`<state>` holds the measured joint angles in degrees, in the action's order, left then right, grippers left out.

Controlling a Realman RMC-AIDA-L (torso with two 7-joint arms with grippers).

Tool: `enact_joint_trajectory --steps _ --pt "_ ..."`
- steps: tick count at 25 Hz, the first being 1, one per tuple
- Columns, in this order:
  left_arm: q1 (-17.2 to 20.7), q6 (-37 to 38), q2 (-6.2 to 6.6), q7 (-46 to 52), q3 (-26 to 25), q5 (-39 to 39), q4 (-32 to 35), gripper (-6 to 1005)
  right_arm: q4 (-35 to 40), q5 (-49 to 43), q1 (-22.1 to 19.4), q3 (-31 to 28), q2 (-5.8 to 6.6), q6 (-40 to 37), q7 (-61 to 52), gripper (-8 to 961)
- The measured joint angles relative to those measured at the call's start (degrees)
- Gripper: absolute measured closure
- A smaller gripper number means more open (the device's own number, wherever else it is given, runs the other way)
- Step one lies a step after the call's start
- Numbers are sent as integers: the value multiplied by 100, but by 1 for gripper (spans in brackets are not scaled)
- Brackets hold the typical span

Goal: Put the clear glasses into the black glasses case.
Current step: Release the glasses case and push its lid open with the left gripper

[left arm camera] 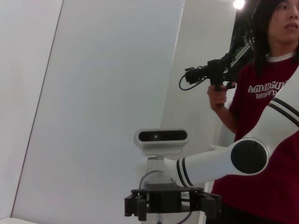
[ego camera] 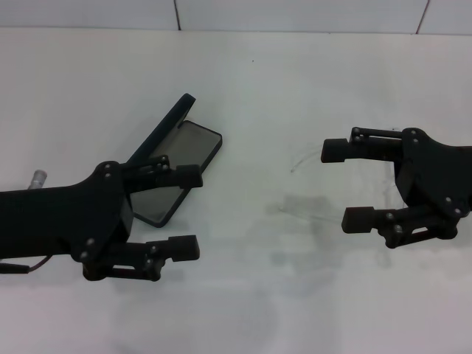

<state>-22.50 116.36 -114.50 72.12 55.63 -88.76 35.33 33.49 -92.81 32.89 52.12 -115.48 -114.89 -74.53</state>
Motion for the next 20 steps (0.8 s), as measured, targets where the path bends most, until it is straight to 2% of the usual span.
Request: enact_joint_trajectory --steps 14,16,20 --pt "34 0 -11 11 -34 123 -6 176 0 10 20 -3 0 104 54 96" --pt "18 -3 -30 104 -231 239 -26 179 -2 46 4 -9 7 214 115 96" --pt "-58 -153 -182 838 -1176 429 490 186 -80 92 -62 -289 59 265 278 96"
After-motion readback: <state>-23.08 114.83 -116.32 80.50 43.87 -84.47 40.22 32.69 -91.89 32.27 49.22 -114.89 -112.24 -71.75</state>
